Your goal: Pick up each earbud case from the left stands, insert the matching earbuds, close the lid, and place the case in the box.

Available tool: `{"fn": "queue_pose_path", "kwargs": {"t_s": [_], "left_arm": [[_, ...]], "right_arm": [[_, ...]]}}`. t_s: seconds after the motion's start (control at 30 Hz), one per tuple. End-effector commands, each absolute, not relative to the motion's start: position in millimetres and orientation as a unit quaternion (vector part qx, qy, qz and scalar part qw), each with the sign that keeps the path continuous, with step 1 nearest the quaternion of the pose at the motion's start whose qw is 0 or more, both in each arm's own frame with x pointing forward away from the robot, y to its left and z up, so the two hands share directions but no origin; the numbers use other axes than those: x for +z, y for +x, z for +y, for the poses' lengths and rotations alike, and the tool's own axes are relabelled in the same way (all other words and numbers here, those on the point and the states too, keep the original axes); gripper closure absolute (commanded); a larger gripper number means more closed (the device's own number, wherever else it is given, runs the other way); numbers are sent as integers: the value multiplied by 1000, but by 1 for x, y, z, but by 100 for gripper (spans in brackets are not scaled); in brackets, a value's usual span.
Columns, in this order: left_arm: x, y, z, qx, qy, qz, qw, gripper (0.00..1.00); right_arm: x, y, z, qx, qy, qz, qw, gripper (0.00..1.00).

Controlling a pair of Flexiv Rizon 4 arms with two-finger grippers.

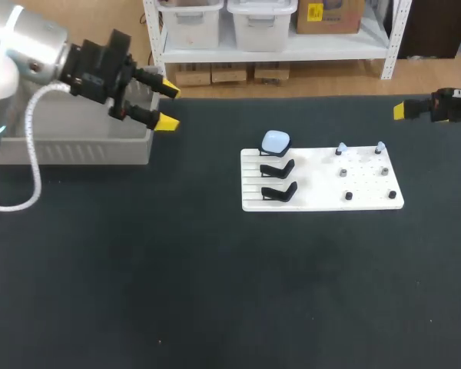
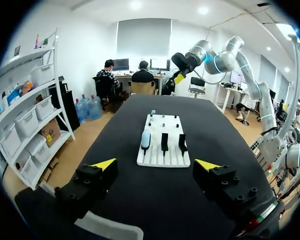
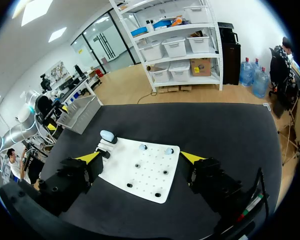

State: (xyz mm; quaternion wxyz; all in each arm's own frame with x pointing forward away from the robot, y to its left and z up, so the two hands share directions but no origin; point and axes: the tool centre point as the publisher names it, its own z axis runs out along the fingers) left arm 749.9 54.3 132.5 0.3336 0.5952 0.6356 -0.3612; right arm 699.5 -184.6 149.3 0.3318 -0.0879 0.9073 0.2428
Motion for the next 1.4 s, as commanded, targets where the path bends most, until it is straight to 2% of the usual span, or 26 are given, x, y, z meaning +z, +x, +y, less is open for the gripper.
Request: {"fn": "queue_pose_path", "kwargs": {"t_s": [0.03, 0.4, 1.0, 1.2, 1.27, 1.33, 1.4], "left_arm": [[114, 770, 34, -393, 609, 614, 313, 0], [89, 771, -6, -426, 614, 593, 299, 0], [68, 762, -34, -426, 603, 599, 309, 0], [63, 758, -45, -424, 590, 603, 328, 25], [61, 758, -48, -424, 590, 603, 330, 27], [59, 757, -51, -425, 588, 603, 333, 20], [57, 757, -55, -426, 588, 601, 335, 20]], "right_arm": [[150, 699, -185, 243, -88, 907, 331, 0], [150, 699, -185, 243, -88, 907, 331, 0], [150, 699, -185, 243, -88, 907, 331, 0], [150, 699, -185, 243, -88, 907, 331, 0], [150, 699, -185, 243, -88, 907, 331, 0], [150, 699, -185, 243, -88, 907, 331, 0], [150, 699, -185, 243, -88, 907, 331, 0]]}}
